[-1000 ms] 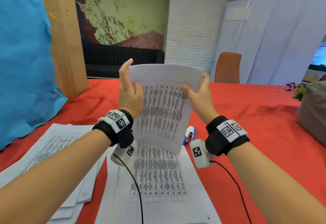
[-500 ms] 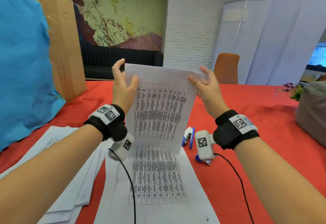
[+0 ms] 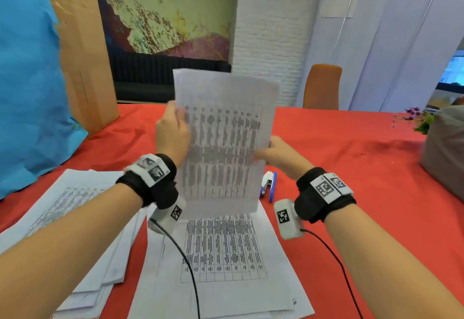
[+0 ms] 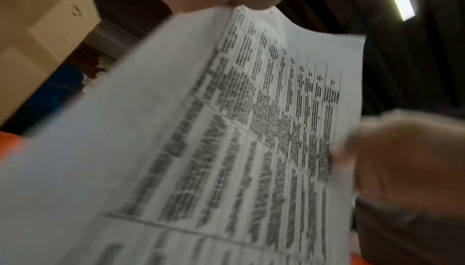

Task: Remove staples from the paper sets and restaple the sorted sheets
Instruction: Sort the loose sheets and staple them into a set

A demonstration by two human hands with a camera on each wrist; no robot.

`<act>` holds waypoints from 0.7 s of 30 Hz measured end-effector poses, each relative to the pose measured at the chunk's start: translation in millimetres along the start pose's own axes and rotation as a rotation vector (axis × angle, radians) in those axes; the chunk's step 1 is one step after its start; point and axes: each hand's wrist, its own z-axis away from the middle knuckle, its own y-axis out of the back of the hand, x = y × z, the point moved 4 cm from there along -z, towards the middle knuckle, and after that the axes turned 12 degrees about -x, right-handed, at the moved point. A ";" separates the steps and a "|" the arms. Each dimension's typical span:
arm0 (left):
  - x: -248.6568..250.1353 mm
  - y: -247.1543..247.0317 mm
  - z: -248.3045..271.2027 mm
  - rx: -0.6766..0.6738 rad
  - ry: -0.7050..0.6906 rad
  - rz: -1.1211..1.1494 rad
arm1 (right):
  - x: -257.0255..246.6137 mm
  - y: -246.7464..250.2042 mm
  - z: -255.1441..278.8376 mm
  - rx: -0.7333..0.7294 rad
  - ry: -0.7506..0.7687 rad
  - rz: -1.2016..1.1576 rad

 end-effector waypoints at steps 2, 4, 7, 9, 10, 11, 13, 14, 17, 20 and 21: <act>4.4 22.7 -18.2 0.056 0.051 -0.077 | 21.3 4.9 -6.4 -0.058 -0.215 0.028; 5.9 38.7 -36.7 -0.052 0.130 -0.194 | 38.6 9.8 -11.3 0.036 -0.404 0.064; -1.8 27.2 -28.7 -0.386 0.213 -0.154 | 62.5 -0.5 -8.2 -0.161 -0.611 0.521; -15.2 7.3 -4.2 -0.581 0.301 -0.103 | 78.3 -6.7 -4.6 -0.175 -0.697 0.759; -25.0 -1.1 8.8 -0.643 0.355 -0.080 | 84.9 -8.8 -6.8 -0.164 -0.769 0.754; -34.6 -7.5 20.1 -0.685 0.409 -0.044 | 88.9 -11.1 -7.9 -0.159 -0.831 0.748; -51.3 -14.7 35.5 -0.740 0.504 0.020 | 92.9 -12.2 -10.9 -0.105 -0.897 0.639; -56.2 -15.8 40.4 -0.763 0.546 0.062 | 94.4 -12.7 -13.4 -0.121 -0.855 0.526; -55.4 -16.4 45.9 -0.782 0.588 0.179 | 103.0 -0.6 -17.7 0.073 -0.647 -0.226; -45.5 -19.7 42.5 -0.769 0.529 0.168 | 100.3 19.8 -20.9 0.420 -0.465 -0.820; -40.9 -21.7 41.7 -0.762 0.499 0.165 | 90.8 26.3 -22.8 0.480 -0.354 -0.955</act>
